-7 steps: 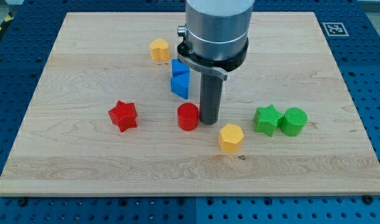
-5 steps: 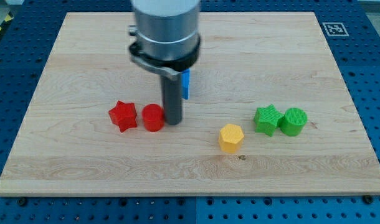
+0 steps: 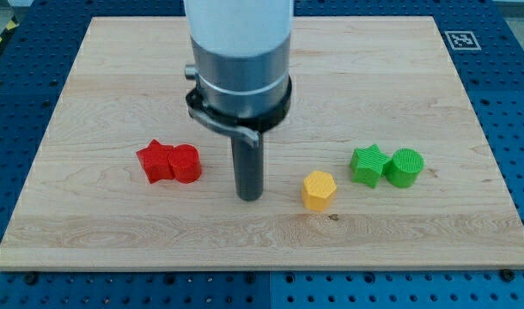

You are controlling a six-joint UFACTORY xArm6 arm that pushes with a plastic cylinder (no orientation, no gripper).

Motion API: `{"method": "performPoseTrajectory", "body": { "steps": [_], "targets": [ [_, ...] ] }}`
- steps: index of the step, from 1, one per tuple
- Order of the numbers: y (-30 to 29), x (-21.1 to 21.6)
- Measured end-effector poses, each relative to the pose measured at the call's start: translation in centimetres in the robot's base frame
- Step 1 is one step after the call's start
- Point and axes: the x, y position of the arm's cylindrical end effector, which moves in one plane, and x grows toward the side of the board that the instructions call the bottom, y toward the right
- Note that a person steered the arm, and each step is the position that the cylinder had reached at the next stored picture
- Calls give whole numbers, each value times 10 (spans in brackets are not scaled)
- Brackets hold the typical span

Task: Push the yellow hexagon slightly up

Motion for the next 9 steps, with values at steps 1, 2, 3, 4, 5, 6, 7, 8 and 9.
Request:
{"method": "performPoseTrajectory", "body": {
  "steps": [1,2,3,4,5,6,7,8,9],
  "targets": [
    [25,17],
    [66,23],
    [78,23],
    [107,23],
    [104,23],
    [76,23],
    [67,23],
    [69,23],
    [74,23]
  ]
}}
